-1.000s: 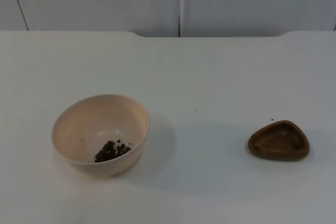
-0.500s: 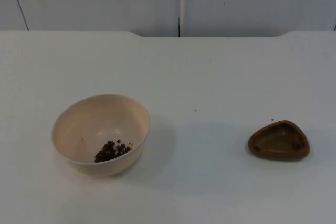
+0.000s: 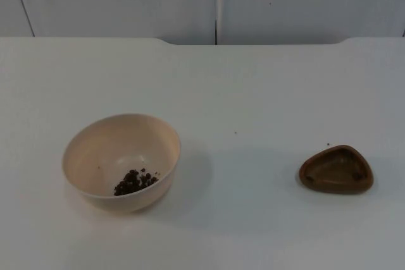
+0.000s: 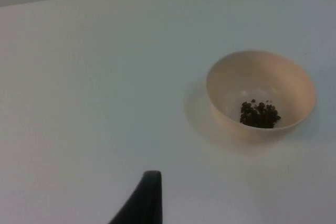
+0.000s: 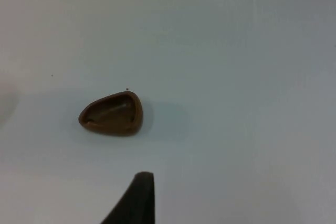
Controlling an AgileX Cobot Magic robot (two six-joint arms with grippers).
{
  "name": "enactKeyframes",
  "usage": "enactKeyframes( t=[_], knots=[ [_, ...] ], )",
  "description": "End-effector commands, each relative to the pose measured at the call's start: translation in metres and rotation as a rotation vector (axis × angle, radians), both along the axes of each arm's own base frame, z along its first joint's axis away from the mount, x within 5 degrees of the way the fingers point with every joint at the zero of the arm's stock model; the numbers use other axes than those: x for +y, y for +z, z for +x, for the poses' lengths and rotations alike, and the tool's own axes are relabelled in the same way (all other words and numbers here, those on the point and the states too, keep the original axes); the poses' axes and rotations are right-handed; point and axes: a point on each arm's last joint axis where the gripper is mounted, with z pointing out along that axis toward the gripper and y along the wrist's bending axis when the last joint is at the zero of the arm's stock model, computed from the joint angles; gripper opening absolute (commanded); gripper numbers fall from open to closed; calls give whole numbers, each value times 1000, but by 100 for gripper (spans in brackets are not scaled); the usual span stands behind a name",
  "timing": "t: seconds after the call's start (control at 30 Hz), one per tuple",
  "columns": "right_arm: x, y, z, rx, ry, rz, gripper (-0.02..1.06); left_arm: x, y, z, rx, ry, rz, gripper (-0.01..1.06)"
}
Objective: Pick up the bowl with the left hand and pour the coffee beans from the cup into the bowl with the right hand.
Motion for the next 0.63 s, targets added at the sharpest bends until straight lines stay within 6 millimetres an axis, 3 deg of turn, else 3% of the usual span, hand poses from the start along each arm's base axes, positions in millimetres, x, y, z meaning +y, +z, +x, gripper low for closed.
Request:
enactKeyframes(
  t=[0.0, 0.6],
  knots=[
    [0, 0, 0, -9, -7, 7, 105, 0, 0, 0, -9, 32, -2, 105],
    [0, 0, 0, -9, -7, 7, 105, -1, 0, 1, -9, 197, -1, 105]
  ],
)
